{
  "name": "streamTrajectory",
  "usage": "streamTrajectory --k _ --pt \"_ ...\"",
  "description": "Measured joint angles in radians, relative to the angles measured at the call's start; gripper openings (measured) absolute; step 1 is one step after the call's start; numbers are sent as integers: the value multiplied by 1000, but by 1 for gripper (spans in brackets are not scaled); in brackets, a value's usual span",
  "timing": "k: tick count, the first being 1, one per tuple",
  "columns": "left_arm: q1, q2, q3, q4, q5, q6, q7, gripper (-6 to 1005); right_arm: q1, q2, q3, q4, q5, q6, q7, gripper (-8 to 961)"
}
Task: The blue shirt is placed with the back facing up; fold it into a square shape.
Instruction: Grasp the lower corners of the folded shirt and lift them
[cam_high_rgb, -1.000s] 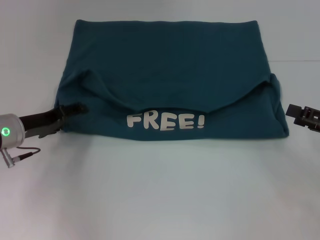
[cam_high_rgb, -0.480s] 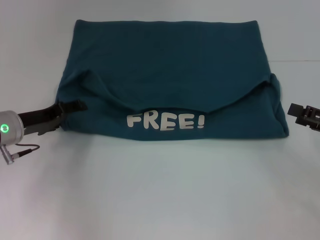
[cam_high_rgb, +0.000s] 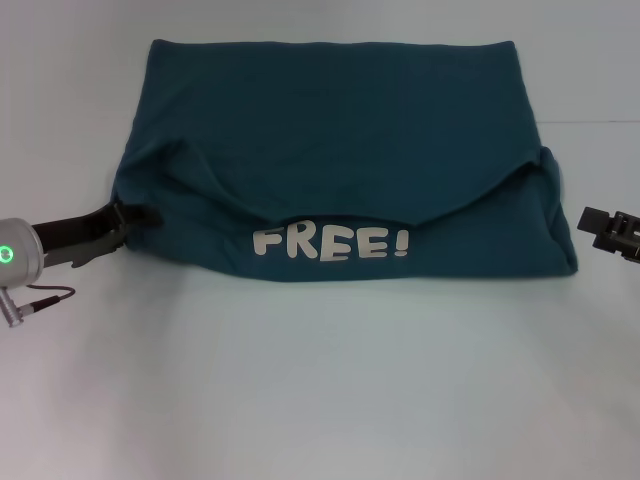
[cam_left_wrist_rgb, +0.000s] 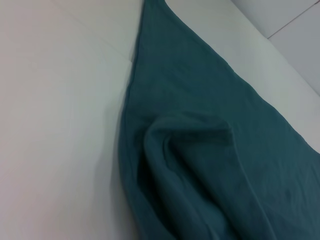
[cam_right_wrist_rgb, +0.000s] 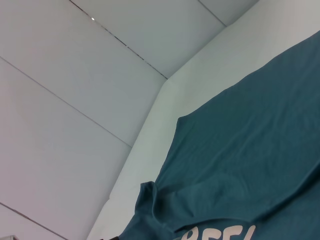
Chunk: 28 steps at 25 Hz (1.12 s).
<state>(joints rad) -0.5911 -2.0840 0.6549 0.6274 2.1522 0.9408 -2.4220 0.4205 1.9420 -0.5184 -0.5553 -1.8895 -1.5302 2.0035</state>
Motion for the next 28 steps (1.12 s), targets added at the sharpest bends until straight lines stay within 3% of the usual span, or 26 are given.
streamTrajectory --k 10,14,21,28 --pt "0 6 0 1 0 3 11 143 0 -10 -7 0 -8 5 22 941" --pt "-1 10 0 16 0 31 31 91 21 -28 -9 -12 -79 29 88 941" --pt "-5 21 0 32 20 75 65 65 134 -112 -11 -50 -327 72 320 942" --pt "-8 15 0 32 26 67 61 64 246 -120 -11 -151 -562 85 446 941"
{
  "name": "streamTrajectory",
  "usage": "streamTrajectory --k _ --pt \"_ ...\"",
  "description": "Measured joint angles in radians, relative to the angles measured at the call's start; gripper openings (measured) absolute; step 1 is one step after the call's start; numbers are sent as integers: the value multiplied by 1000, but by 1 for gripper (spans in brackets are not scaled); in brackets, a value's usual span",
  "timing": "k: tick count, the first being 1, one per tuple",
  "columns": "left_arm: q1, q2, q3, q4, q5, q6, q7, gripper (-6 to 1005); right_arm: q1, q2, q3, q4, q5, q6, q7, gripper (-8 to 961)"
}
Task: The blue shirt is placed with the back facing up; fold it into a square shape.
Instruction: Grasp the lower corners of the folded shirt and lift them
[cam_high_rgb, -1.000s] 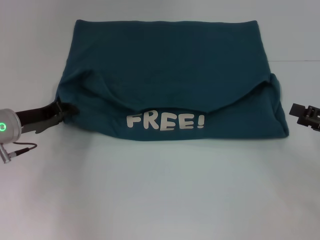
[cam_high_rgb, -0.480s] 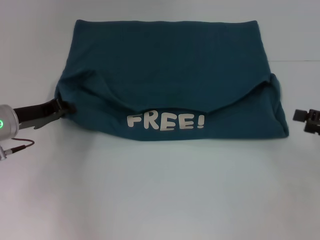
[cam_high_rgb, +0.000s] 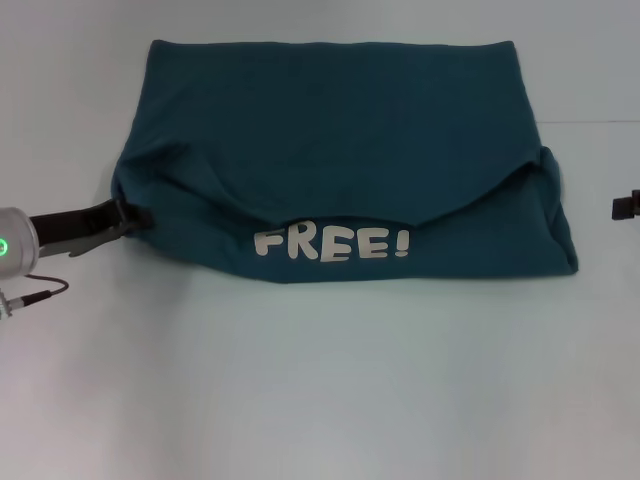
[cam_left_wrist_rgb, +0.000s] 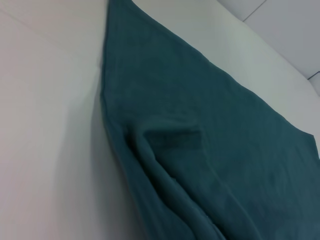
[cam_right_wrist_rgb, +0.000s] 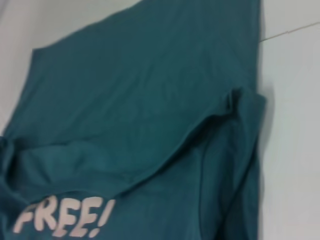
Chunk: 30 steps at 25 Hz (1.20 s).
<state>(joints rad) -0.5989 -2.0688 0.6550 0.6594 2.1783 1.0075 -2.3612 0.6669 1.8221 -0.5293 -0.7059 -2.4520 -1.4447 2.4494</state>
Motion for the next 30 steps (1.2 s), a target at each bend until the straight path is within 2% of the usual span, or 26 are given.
streamTrajectory --k 2,8,10,16,26,30 --pt "-3 -2 0 -1 0 -1 0 64 25 6 -1 1 -42 15 4 941" --pt "-5 -4 0 -4 0 -15 -2 64 48 62 -38 21 -65 94 -37 941" --pt "-5 -4 0 -6 -1 -17 -3 64 50 73 -61 39 -67 128 -42 942" --pt "-8 -11 0 -10 -2 -27 -1 65 66 82 -91 107 -65 205 -47 942" --pt "-14 -15 0 -15 -2 -42 3 64 86 128 -108 127 -62 288 -62 941" --pt "-13 -15 0 -15 -2 -45 4 64 97 133 -140 145 -66 304 -51 941"
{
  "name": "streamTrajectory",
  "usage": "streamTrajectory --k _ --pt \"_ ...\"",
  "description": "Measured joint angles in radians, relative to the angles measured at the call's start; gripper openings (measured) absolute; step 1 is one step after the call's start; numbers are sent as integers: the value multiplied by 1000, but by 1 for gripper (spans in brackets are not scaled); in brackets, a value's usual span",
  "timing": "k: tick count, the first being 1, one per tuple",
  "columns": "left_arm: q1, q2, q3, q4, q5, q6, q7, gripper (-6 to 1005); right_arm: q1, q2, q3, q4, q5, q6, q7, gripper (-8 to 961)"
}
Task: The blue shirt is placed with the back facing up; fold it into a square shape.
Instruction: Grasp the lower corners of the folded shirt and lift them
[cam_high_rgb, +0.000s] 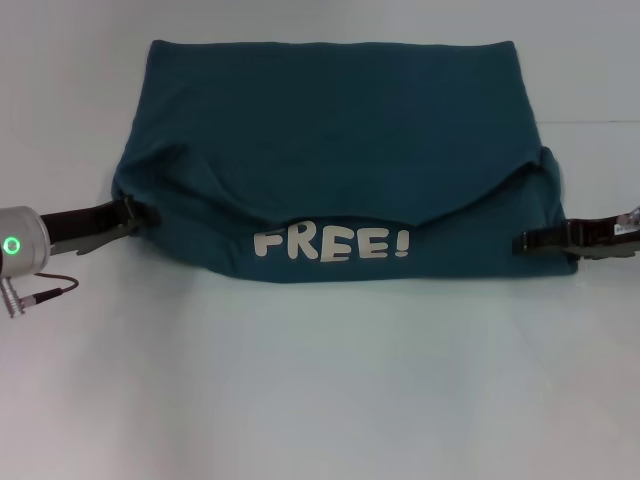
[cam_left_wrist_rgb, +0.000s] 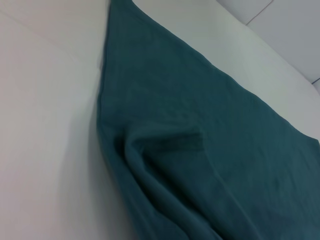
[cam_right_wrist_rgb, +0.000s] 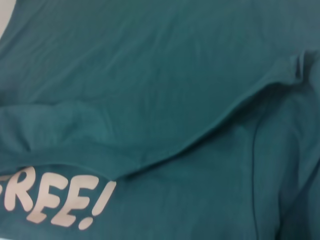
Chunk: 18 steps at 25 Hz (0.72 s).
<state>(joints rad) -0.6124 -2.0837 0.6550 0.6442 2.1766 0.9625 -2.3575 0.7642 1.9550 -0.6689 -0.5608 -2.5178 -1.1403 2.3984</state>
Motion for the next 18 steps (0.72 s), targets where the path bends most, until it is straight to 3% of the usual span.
streamTrajectory --k 11,18 --pt "2 -3 0 -2 0 -5 0 63 9 2 -39 16 -2 14 13 942" --pt "-1 -6 0 -1 0 -5 1 64 7 2 -44 17 0 39 27 887"
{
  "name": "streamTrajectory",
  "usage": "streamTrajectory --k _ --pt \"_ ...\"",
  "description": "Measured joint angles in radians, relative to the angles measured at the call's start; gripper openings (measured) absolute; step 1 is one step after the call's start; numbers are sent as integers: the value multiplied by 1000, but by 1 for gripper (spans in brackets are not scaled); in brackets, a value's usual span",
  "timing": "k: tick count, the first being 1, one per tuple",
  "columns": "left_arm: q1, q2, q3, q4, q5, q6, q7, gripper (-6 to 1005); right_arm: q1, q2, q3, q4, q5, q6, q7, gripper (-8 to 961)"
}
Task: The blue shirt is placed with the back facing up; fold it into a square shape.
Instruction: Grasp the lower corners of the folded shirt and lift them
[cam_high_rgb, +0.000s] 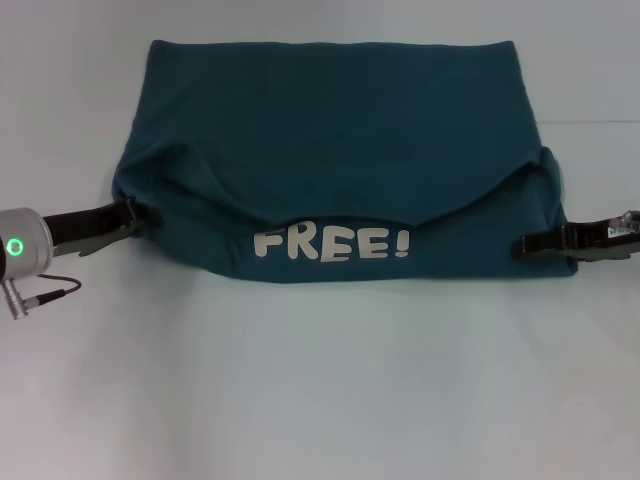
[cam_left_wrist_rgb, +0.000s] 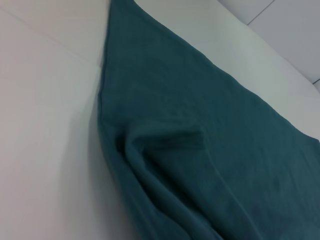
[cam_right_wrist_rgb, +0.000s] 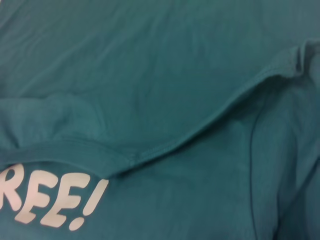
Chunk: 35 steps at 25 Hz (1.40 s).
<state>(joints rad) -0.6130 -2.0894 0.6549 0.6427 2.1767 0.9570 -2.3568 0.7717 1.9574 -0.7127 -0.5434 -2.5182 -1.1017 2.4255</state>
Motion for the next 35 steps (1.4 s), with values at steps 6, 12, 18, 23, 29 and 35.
streamTrajectory --k 6,12,18,23,29,35 --pt "-1 -2 0 0 0 0 1 64 -1 1 -1 0 -1 5 3 784" --pt "-3 -1 0 0 0 0 1 63 -2 1 -1 1 -2 18 9 591" --pt "-4 -1 0 0 0 0 1 64 -3 -3 -1 -5 -2 13 12 352" --pt "-3 5 33 2 0 16 -4 64 -4 -10 0 -11 -2 -13 12 52" --pt "25 16 56 42 60 150 -25 64 -27 -20 3 -73 -3 -144 12 37" --pt "105 25 54 179 119 393 -89 64 -78 -40 8 -159 -3 -349 12 44"
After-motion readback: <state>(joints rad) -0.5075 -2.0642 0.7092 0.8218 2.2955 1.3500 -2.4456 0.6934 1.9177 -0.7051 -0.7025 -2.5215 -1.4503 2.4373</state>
